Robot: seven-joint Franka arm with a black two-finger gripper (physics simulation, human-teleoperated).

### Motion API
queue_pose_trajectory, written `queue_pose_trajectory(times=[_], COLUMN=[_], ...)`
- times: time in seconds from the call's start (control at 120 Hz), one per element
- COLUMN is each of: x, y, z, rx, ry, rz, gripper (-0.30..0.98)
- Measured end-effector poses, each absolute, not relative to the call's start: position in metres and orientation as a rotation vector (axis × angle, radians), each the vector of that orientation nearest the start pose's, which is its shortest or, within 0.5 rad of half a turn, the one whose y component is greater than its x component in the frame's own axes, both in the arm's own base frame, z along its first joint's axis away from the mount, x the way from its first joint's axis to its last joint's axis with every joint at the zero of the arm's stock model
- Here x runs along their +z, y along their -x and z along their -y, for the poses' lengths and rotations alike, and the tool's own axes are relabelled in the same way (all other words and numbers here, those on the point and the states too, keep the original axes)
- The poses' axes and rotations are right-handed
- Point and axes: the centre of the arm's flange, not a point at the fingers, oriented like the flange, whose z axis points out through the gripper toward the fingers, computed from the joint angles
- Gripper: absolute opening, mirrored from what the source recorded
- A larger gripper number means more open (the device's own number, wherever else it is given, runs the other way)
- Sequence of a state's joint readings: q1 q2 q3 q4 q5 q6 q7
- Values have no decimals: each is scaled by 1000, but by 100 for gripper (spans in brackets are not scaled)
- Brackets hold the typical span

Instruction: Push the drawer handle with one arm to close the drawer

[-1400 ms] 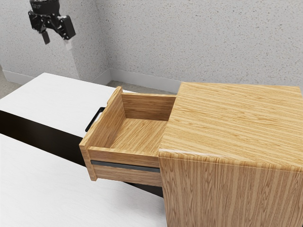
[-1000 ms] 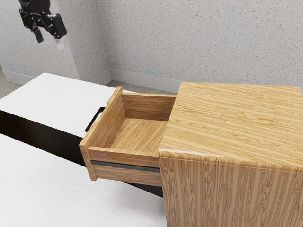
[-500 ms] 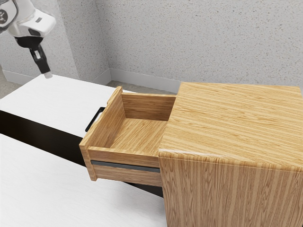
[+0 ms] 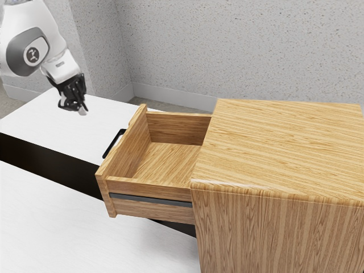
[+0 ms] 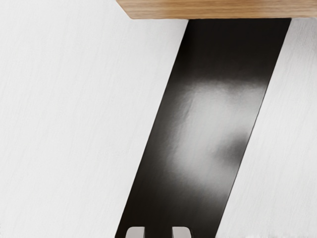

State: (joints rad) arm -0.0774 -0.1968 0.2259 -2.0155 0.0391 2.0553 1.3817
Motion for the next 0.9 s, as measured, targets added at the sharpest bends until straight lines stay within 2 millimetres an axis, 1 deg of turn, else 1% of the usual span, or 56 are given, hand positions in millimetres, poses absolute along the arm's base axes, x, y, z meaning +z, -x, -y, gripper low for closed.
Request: queue_pose_trajectory(times=[0.083, 0.142, 0.25, 0.35, 0.533, 0.633, 0.767, 0.9], x=[548, 537, 525, 520, 509, 504, 497, 496], y=[-517, -516, -514, -512, -511, -511, -512, -512], z=[-85, -83, -79, -77, -63, -44, -27, -5], rx=[-246, -252, -269, -286, -269, -265, -256, -260], ry=[2349, 2331, 2299, 2284, 2272, 2265, 2264, 2239], rz=[-1830, -1889, -1974, -2037, -2146, -2210, -2266, -2317], gripper=[-5, -7, -8, -9, -10, -10, -10, -10])
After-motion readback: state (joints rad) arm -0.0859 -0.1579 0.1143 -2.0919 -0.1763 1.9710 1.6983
